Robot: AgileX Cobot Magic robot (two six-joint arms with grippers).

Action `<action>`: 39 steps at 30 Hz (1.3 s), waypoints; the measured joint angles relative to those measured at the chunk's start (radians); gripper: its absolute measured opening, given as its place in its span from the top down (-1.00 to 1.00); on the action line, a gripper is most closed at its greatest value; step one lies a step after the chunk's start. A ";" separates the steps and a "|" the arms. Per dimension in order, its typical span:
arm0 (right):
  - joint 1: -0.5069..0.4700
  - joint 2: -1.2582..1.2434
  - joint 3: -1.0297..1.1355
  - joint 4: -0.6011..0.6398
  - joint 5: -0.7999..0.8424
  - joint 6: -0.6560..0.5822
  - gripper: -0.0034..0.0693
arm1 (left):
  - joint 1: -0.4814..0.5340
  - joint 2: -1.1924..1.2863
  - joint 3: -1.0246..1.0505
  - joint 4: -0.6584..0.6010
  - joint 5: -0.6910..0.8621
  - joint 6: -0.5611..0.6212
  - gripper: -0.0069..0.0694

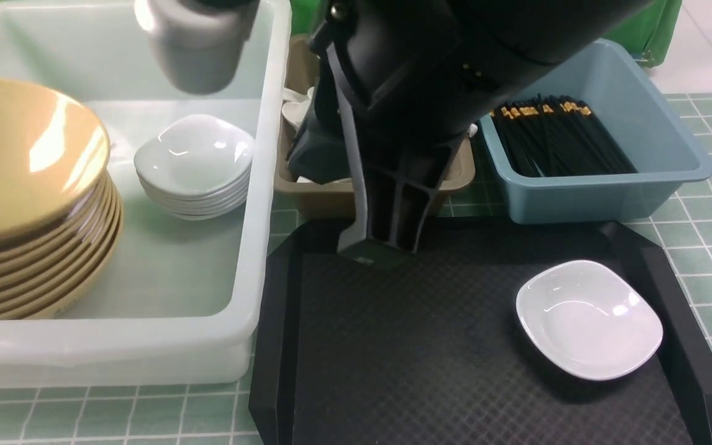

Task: On blue table put chopsticks spoon bowls plates into blue grey white boxes.
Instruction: 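Place the tan bowl onto the bowl stack in the left bin with the left gripper, then grasp the small white bowl on the black tray by its rim with the left gripper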

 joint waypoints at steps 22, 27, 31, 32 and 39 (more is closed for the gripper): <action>-0.340 -0.249 0.406 -0.096 -0.006 0.218 0.79 | -0.842 -0.039 -0.306 0.124 0.240 -0.049 -0.52; -0.449 -0.447 0.609 -0.098 -0.037 0.276 0.79 | -1.216 0.159 -0.306 0.291 0.124 -0.172 -0.46; -0.509 -0.559 0.736 -0.097 -0.030 0.293 0.79 | -1.367 0.336 -0.327 0.299 0.009 -0.195 -0.46; -0.511 -0.563 0.741 -0.097 -0.030 0.293 0.79 | -1.373 0.345 -0.330 0.297 -0.003 -0.195 -0.46; -0.573 -0.679 0.862 -0.098 -0.004 0.294 0.79 | -1.483 0.645 -0.489 0.285 -0.112 -0.198 -0.46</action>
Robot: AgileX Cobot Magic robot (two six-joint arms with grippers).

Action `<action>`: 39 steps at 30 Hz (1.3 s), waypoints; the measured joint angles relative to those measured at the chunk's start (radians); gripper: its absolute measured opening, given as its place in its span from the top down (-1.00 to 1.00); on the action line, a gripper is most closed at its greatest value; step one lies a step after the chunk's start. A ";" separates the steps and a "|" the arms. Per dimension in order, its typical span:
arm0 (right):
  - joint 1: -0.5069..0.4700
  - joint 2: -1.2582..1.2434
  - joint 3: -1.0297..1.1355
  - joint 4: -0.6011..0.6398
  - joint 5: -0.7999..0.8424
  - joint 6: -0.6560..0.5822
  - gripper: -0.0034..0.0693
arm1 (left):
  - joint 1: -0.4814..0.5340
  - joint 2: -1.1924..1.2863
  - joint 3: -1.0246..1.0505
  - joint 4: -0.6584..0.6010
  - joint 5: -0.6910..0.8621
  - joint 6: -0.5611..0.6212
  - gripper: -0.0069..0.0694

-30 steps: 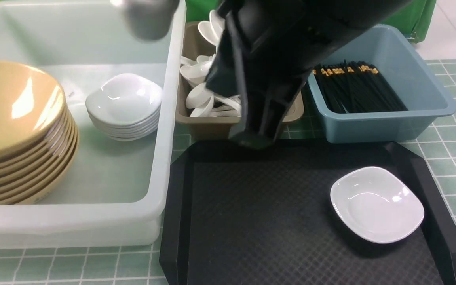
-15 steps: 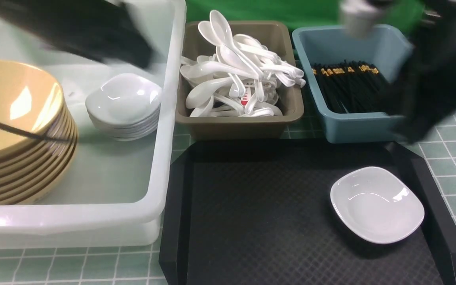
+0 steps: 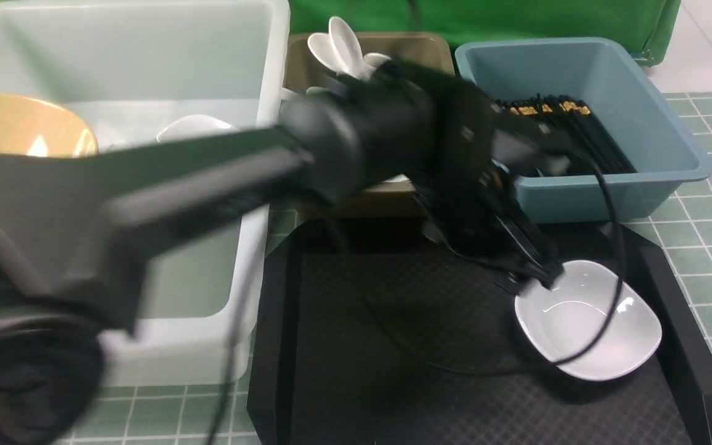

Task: On blue table put chopsticks spoon bowls plates into blue grey white boxes.
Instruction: 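Grasp the small white bowl on the black tray by its rim with the left gripper, then place the white bowl into the white bin with the other dishes with the left gripper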

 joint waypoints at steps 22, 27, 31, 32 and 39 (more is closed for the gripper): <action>-0.003 0.129 -0.133 0.179 -0.105 -0.086 0.78 | 0.077 0.054 -0.281 -0.097 0.263 0.111 0.81; 0.105 0.289 -0.327 0.204 -0.115 -0.126 0.78 | 0.232 -0.181 -0.299 -0.020 0.322 0.125 0.81; 0.259 0.431 -0.496 0.204 -0.123 -0.144 0.78 | 0.427 -0.322 -0.306 0.022 0.392 0.129 0.81; 0.266 0.438 -0.512 0.202 -0.123 -0.145 0.78 | 0.450 -0.331 -0.306 0.024 0.399 0.129 0.81; 0.416 0.614 -0.694 0.113 -0.090 -0.147 0.78 | 0.825 -0.332 -0.277 0.047 0.425 0.140 0.81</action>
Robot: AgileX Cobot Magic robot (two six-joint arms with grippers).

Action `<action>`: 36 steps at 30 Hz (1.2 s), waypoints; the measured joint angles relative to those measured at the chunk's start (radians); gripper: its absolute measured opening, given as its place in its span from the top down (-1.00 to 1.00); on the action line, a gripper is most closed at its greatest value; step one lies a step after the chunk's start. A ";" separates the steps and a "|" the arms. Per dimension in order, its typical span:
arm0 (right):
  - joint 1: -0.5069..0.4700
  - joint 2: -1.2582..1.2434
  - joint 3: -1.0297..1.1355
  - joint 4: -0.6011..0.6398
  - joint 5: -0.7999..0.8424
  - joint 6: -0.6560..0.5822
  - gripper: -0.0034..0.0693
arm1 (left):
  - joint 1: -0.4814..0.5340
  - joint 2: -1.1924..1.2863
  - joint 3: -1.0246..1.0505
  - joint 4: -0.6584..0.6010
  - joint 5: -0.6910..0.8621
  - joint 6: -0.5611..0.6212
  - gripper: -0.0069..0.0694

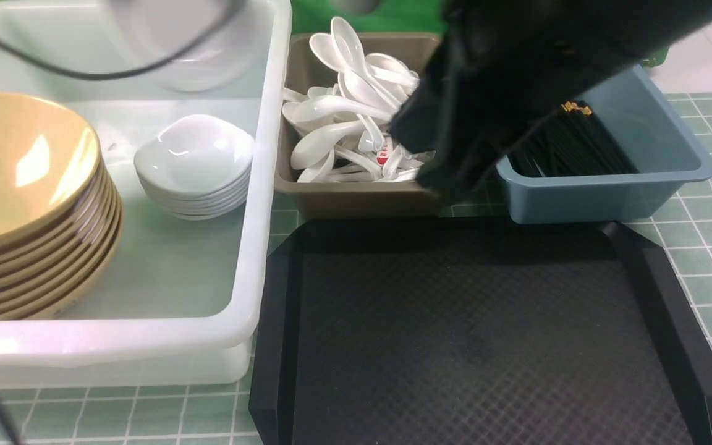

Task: On blue table put chopsticks spoon bowls plates into blue grey white boxes.
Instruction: 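Place the white bowl into the white bin with the other dishes with the left gripper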

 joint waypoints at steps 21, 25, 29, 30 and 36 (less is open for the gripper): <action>0.001 0.016 -0.008 -0.064 0.028 0.018 0.78 | 0.078 0.348 0.032 -0.219 -0.102 0.252 0.74; 0.001 0.016 -0.008 -0.064 0.028 0.018 0.78 | 0.078 0.348 0.032 -0.219 -0.122 0.274 0.41; 0.001 0.016 -0.008 -0.065 0.040 0.018 0.78 | 0.079 0.350 0.002 -0.215 -0.115 0.288 -0.12; 0.001 0.016 -0.008 -0.065 0.042 0.018 0.78 | 0.079 0.349 -0.003 -0.215 -0.110 0.288 -0.14; 0.001 0.007 -0.008 -0.100 0.062 0.065 0.78 | 0.066 0.277 -0.185 -0.187 -0.024 0.179 -0.56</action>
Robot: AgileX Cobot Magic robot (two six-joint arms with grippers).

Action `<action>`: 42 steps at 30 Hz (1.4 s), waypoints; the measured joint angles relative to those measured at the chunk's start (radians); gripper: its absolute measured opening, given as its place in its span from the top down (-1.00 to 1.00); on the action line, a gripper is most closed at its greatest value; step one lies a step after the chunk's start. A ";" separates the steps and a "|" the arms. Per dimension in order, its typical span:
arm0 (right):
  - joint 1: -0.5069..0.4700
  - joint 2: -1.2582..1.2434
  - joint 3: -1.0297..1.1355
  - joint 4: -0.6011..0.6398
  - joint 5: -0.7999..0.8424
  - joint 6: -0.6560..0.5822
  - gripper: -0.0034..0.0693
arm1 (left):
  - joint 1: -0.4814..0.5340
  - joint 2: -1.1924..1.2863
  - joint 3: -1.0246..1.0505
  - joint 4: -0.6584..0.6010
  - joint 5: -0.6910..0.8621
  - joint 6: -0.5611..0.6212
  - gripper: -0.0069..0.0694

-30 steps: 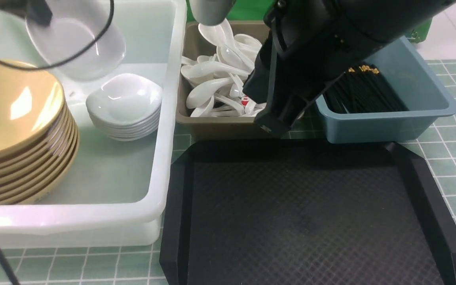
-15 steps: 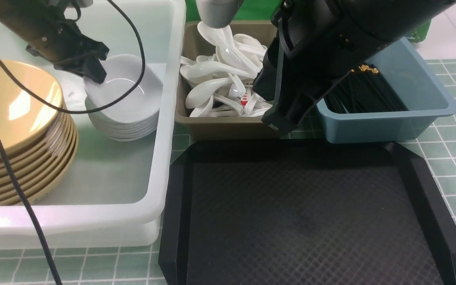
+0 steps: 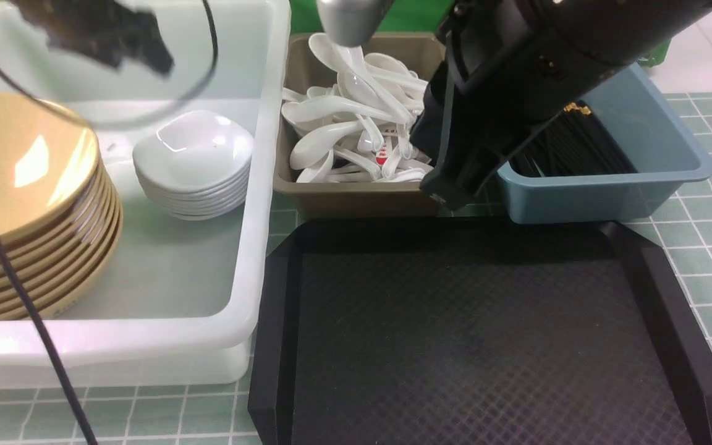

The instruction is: On blue table put chopsticks spoon bowls plates into blue grey white boxes.

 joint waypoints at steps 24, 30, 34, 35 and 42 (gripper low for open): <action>0.000 -0.720 0.951 0.048 -0.639 0.183 0.77 | -0.122 -1.418 1.415 0.200 -0.392 -0.184 0.84; 0.000 -0.885 1.085 0.117 -0.829 0.179 0.77 | -0.122 -1.737 1.654 0.190 -0.473 -0.188 0.84; 0.000 -0.909 1.105 0.120 -0.900 0.179 0.77 | -0.122 -1.798 1.681 0.190 -0.497 -0.178 0.84; 0.000 -0.910 1.107 0.120 -0.910 0.179 0.77 | -0.122 -1.802 1.682 0.190 -0.499 -0.177 0.84; 0.000 -0.909 1.109 0.120 -0.904 0.179 0.77 | -0.122 -1.817 1.682 0.190 -0.504 -0.172 0.84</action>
